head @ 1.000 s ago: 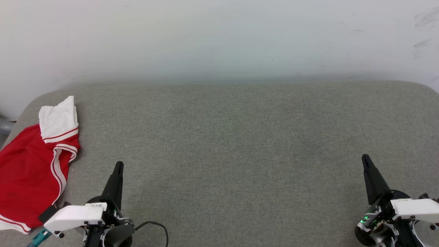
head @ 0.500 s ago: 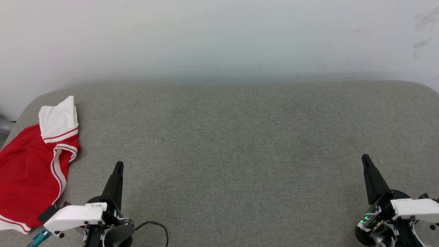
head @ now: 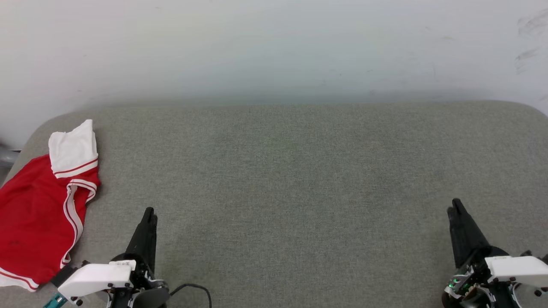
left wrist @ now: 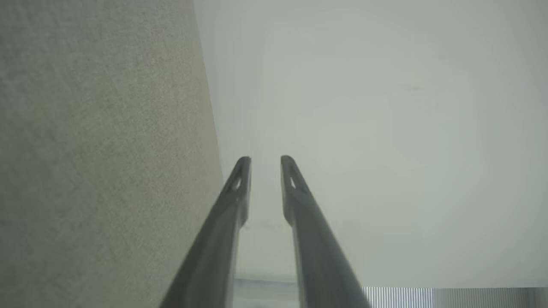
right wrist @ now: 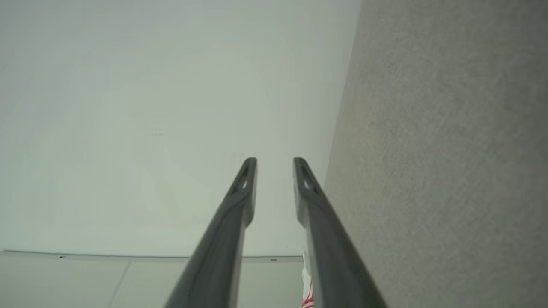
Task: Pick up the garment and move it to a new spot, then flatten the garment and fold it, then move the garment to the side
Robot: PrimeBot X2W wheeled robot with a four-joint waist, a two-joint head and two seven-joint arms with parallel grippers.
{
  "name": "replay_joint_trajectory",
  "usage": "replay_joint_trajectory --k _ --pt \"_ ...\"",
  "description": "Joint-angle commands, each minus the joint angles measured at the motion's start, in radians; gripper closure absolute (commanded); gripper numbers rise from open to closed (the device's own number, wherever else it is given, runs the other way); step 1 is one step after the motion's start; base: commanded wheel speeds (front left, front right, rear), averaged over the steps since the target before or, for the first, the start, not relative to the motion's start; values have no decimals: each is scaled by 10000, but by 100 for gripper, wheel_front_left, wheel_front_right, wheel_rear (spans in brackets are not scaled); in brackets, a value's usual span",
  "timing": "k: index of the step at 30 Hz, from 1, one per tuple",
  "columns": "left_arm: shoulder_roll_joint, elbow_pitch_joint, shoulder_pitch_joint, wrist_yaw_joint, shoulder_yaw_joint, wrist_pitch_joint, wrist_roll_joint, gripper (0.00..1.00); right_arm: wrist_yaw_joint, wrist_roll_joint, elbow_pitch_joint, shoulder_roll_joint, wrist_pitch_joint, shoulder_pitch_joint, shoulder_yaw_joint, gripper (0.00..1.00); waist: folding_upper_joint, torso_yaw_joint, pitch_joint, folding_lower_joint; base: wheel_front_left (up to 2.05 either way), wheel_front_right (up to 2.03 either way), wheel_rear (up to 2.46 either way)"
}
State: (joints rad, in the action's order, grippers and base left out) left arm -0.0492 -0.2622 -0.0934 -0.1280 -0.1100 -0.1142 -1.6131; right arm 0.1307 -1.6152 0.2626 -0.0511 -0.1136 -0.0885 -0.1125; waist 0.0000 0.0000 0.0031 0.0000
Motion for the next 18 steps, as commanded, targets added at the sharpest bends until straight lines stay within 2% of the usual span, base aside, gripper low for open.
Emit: replay_joint_trajectory --k 1,18 --pt "-8 137 -84 -6 52 43 20 0 2 35 -156 -6 54 -68 32 0 0 0 0 0 0 0 0" --pt "-10 1323 34 -12 749 899 557 0 2 635 -1213 -4 904 204 528 0 0 20 14 0 0 0 0"
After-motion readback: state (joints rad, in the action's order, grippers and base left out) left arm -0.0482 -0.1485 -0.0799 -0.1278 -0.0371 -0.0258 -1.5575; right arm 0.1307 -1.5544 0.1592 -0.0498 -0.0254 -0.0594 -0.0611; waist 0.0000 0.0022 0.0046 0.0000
